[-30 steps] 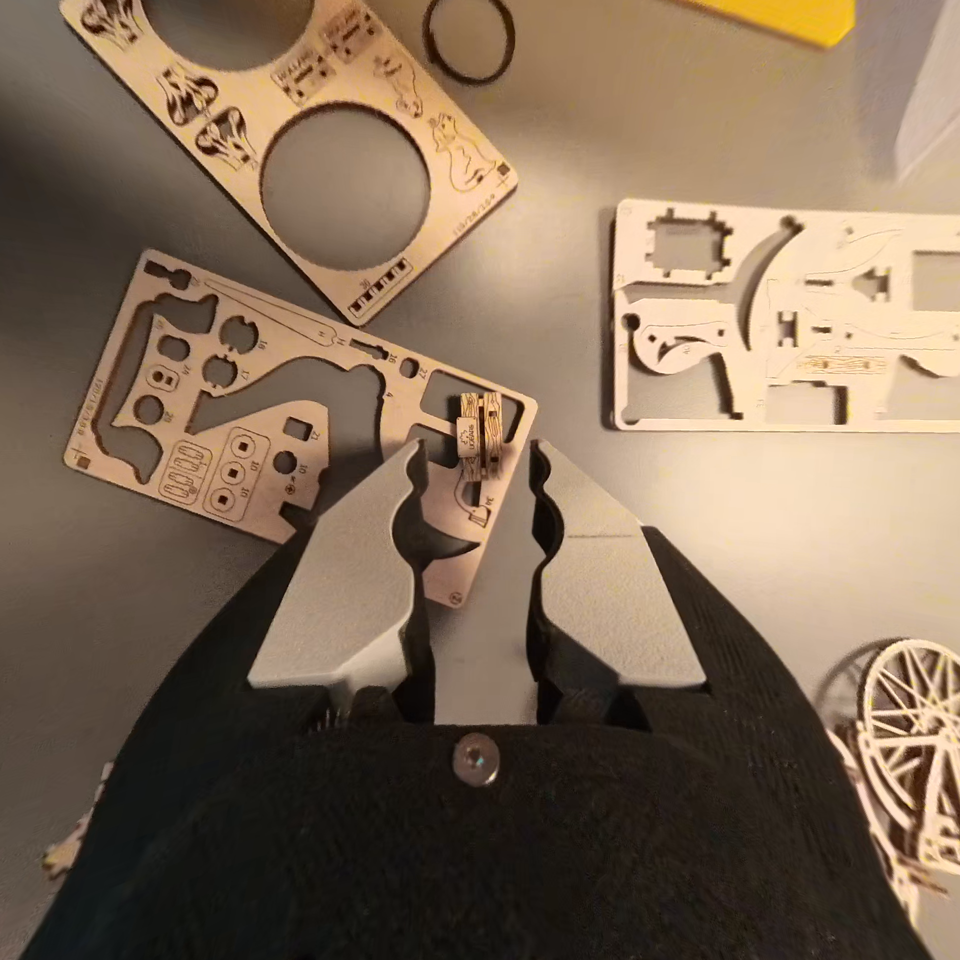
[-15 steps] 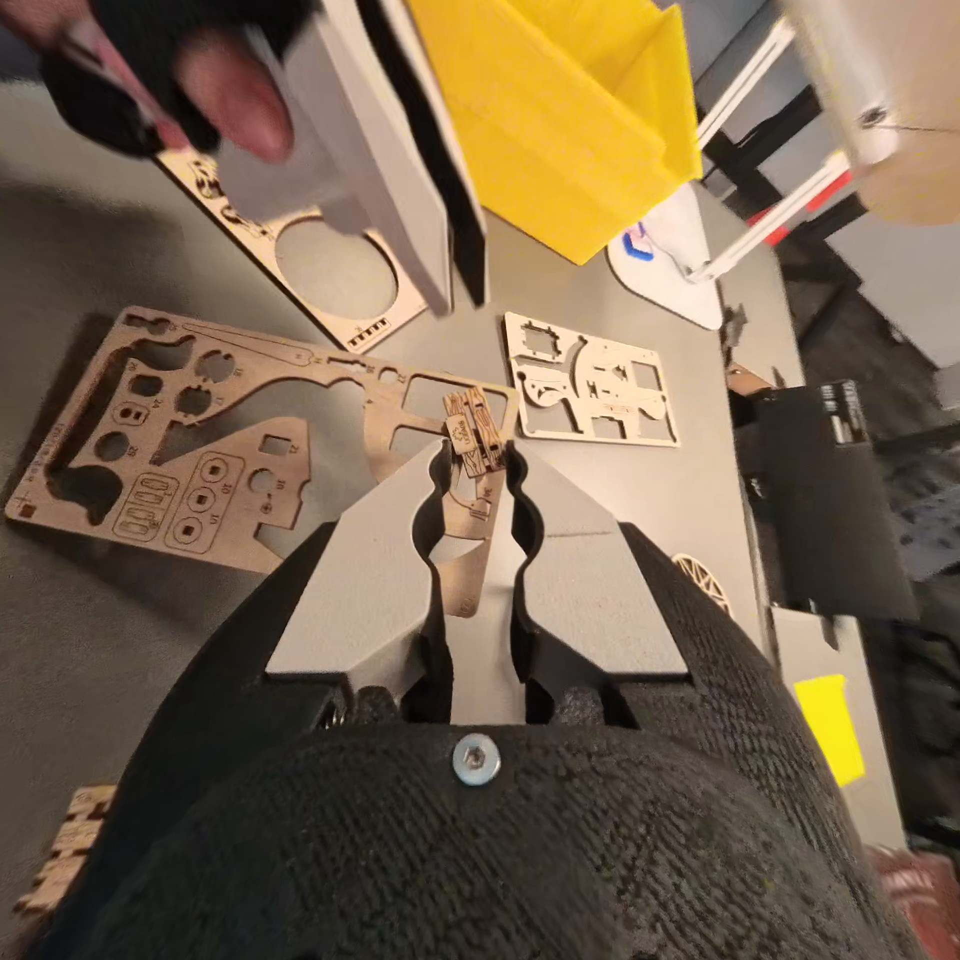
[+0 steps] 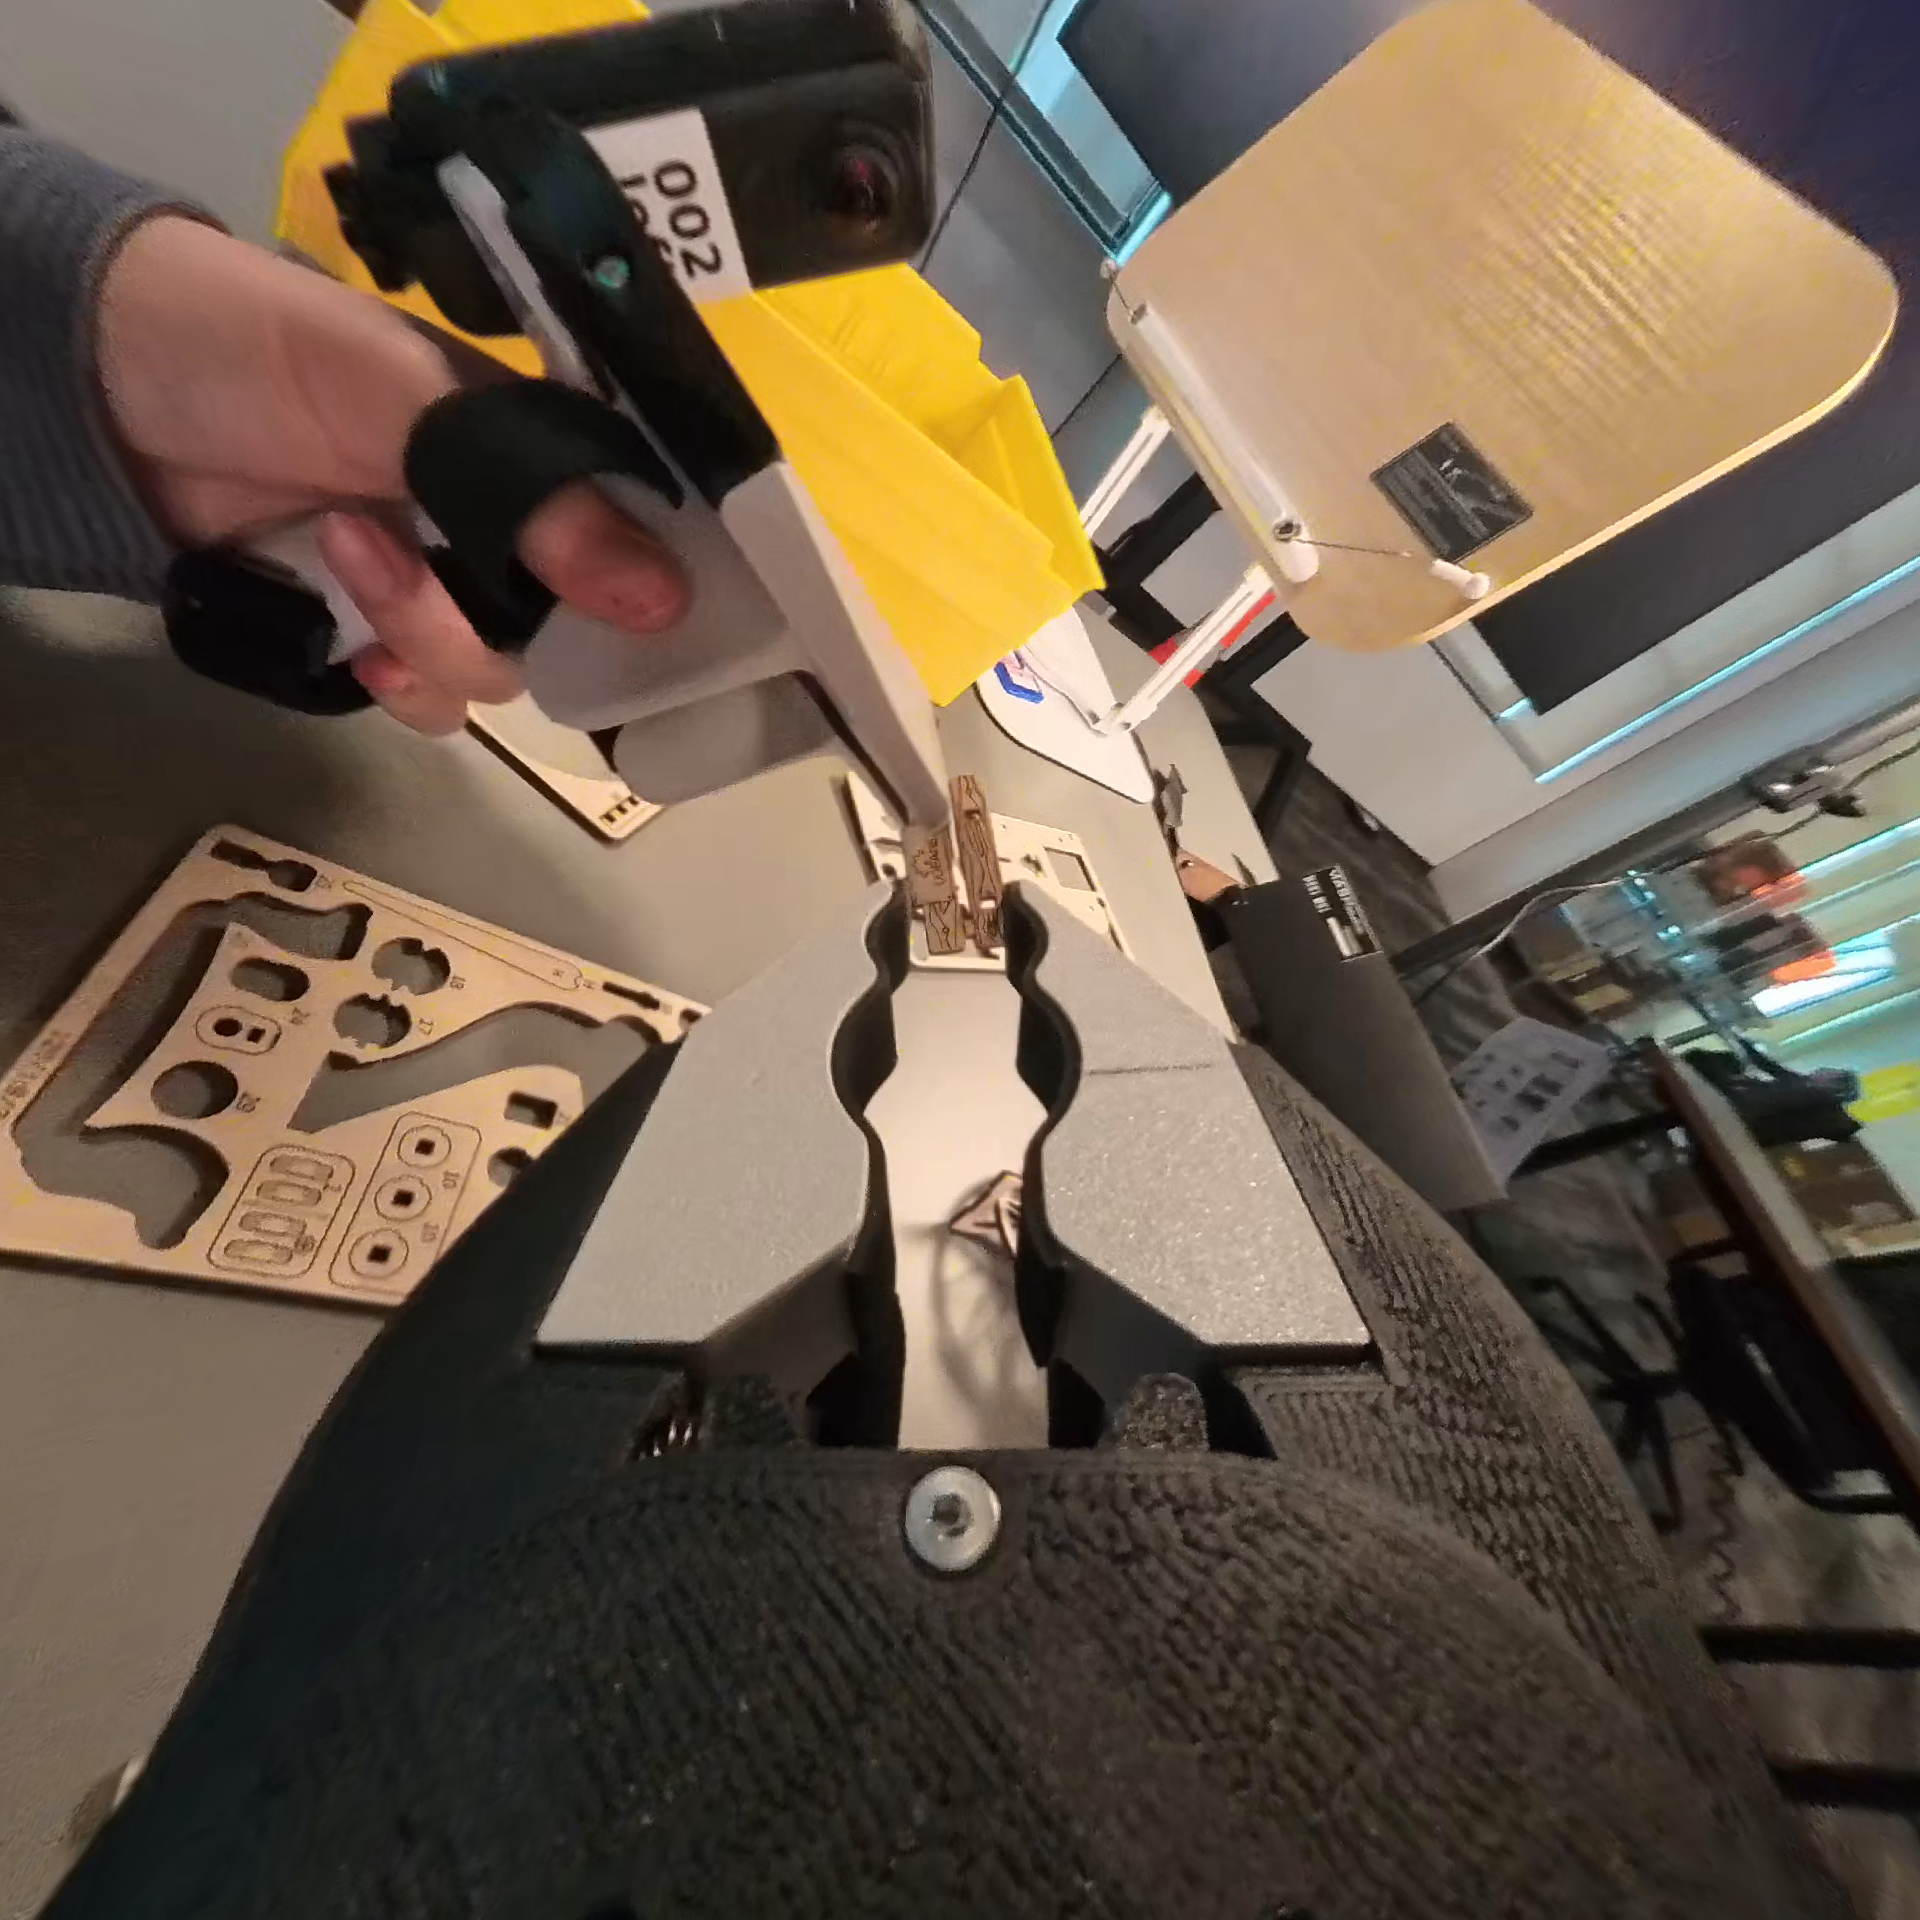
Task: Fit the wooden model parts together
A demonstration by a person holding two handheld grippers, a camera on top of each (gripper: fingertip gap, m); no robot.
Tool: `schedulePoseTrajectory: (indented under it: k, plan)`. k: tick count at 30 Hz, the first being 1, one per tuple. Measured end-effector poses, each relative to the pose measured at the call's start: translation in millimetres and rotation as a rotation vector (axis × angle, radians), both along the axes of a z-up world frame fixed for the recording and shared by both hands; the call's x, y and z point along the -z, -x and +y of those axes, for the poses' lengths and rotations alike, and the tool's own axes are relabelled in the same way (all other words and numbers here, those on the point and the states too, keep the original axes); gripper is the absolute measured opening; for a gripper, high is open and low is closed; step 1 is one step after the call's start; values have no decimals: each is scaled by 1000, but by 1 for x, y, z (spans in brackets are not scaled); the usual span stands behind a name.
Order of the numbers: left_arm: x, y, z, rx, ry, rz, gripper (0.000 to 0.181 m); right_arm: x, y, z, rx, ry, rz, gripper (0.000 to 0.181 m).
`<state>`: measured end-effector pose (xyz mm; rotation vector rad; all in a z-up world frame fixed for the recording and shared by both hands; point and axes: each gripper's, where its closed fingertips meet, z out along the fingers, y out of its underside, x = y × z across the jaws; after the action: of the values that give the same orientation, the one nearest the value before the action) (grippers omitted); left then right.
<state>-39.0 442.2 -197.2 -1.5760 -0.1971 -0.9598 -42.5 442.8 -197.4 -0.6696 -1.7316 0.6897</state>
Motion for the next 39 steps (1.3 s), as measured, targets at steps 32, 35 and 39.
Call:
schedulePoseTrajectory:
  k: [32, 35, 39]
  plan:
    - [82, -142, 17, 629, 9, 931, 68, -27, -191, 146, 534, 189, 392, 0]
    - [76, -140, 22, 567, -15, 870, 70, -39, -218, 173, 601, 225, 516, 0]
    - [79, -142, 22, 576, 29, 815, 68, -38, -233, 187, 628, 245, 565, 0]
